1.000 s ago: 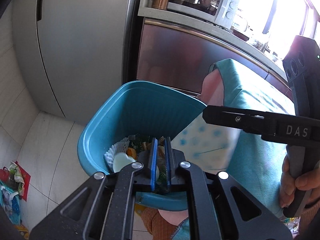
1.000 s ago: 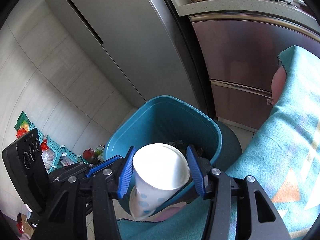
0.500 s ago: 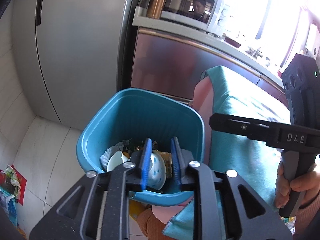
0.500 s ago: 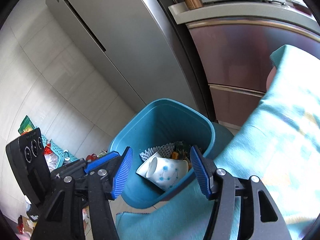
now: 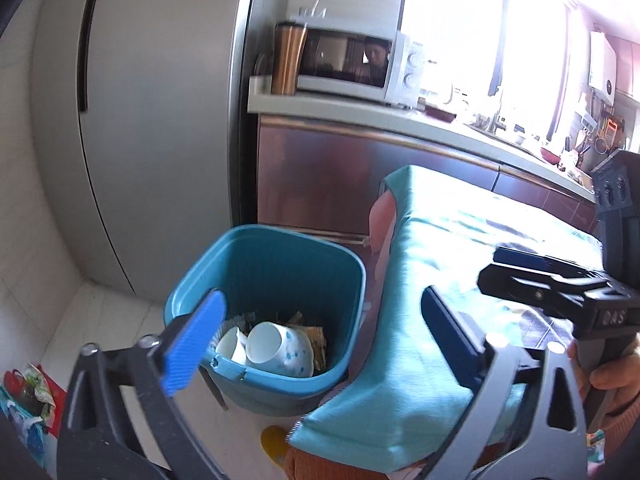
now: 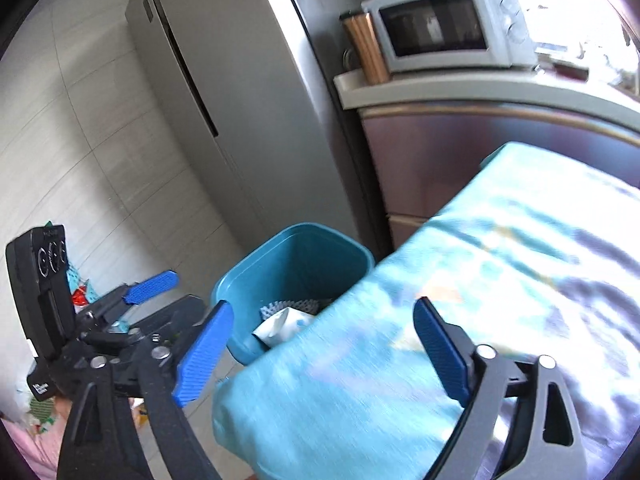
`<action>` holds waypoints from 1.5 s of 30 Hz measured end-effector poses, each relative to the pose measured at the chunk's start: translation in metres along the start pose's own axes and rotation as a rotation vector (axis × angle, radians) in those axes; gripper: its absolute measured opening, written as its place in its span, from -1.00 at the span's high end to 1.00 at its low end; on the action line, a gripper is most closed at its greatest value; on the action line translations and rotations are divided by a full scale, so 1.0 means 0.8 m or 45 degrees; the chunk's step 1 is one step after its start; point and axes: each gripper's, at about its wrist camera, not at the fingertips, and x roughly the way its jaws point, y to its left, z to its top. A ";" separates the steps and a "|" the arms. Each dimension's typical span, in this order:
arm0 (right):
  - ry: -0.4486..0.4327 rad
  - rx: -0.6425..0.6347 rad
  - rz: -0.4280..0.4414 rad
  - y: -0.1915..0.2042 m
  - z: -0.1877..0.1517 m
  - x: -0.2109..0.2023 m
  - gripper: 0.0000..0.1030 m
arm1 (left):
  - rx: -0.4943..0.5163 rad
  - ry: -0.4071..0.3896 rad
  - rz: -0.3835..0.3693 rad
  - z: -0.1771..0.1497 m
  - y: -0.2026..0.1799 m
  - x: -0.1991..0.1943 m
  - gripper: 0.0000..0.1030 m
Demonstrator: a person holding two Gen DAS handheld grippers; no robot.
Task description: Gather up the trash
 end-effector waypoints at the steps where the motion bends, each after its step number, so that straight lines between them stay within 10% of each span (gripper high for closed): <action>1: -0.021 -0.011 -0.023 0.000 -0.004 -0.009 -0.81 | 0.007 -0.013 -0.001 0.000 -0.006 -0.005 -0.89; 24: -0.484 -0.033 -0.541 -0.036 -0.089 -0.191 -0.87 | 0.134 -0.354 -0.062 -0.010 -0.161 -0.090 -0.89; 45: -0.619 0.052 -0.691 -0.055 -0.126 -0.251 -0.87 | 0.167 -0.398 -0.074 -0.018 -0.204 -0.089 -0.89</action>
